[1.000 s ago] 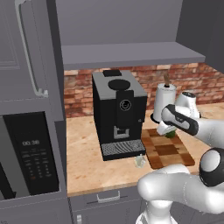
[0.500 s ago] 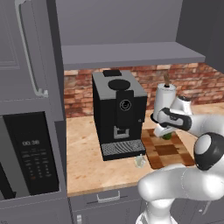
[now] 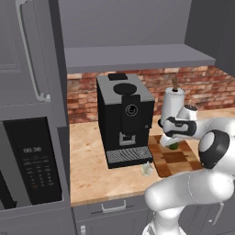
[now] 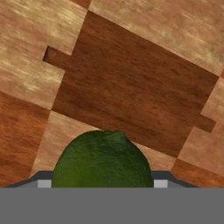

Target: Open the cabinet. Place the bowl and condiment on the counter. Then place the lime and garlic on the cutting board.

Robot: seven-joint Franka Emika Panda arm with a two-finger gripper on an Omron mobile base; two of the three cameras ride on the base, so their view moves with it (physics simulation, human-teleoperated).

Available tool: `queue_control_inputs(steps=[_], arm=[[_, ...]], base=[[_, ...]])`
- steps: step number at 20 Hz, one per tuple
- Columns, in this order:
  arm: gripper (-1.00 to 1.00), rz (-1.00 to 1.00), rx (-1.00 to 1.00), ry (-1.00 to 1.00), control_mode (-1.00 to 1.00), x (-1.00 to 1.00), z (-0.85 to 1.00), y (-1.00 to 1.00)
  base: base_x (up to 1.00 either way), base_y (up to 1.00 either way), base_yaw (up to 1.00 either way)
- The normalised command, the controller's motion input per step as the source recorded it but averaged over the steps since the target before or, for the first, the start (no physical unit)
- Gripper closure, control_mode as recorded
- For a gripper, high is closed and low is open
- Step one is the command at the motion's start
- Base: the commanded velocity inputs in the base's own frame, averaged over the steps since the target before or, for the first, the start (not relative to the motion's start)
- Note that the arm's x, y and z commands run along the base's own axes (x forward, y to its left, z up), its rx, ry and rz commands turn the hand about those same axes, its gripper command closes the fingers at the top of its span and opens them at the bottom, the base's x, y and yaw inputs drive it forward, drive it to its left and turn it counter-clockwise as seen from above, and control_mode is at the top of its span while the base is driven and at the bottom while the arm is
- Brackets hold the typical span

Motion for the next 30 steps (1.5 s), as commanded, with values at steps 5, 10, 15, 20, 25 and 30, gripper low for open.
queue_control_inputs(steps=[5,10,15,20,25,30], arm=[[1.0,0.0,0.0,0.0,-1.0,0.0,-0.23,-0.04],[1.0,0.0,0.0,0.0,-1.0,0.0,-0.22,-0.03],[-1.0,0.0,0.0,0.0,-1.0,0.0,-0.18,-0.01],[-1.0,-0.01,0.03,0.0,-1.0,-0.16,0.01,-0.02],[-1.0,-0.04,0.03,-0.02,-1.0,-0.17,0.09,0.0],[-1.0,-0.04,0.02,-0.12,-1.0,-0.03,0.28,0.12]], base=[[0.0,0.0,0.0],[0.0,0.0,0.0],[0.0,0.0,0.0],[0.0,0.0,0.0],[0.0,0.0,0.0],[0.0,0.0,0.0]])
